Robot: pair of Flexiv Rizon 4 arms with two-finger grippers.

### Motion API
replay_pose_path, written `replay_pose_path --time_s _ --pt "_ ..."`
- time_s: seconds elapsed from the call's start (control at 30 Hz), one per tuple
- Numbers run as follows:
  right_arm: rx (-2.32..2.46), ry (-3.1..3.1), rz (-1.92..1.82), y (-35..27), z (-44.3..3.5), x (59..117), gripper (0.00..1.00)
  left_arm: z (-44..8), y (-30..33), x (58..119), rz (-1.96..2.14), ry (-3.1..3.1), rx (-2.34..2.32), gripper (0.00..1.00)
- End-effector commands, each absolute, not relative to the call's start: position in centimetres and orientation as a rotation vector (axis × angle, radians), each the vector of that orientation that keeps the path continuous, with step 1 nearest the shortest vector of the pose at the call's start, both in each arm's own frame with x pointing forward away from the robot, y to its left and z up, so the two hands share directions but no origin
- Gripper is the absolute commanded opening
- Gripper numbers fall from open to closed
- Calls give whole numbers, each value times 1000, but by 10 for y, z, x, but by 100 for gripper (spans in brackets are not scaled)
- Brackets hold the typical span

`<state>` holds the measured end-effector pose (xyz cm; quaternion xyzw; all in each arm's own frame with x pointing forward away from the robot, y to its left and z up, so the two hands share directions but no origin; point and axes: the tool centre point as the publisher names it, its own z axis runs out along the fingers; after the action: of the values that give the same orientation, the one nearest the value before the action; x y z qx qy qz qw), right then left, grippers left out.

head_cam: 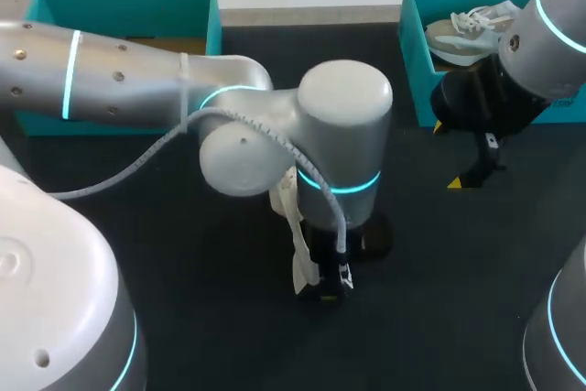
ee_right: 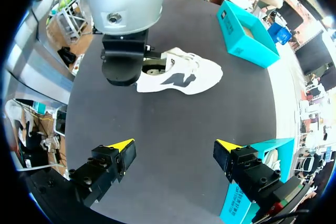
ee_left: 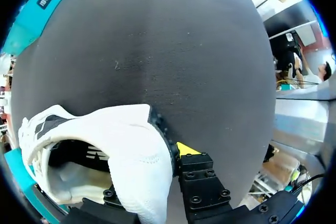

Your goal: Take the shoe out of the shoebox, open the shoe tongue, remove and reinsert the insole, then place the shoe into the shoebox

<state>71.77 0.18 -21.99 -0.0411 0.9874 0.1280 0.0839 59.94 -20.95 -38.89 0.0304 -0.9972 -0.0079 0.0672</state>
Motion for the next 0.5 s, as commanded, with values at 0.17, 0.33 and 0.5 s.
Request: replay_pose_path --time_s 0.17,0.33,0.5 --pt "-121 2946 379 2 -221 717 100 -312 -174 602 -34 -2983 18 0" --pt "-121 2946 379 2 -221 717 100 -263 -156 606 -56 -3006 -31 0" --pt "-121 2946 379 2 -221 717 100 -223 -140 610 -101 -2980 -129 0"
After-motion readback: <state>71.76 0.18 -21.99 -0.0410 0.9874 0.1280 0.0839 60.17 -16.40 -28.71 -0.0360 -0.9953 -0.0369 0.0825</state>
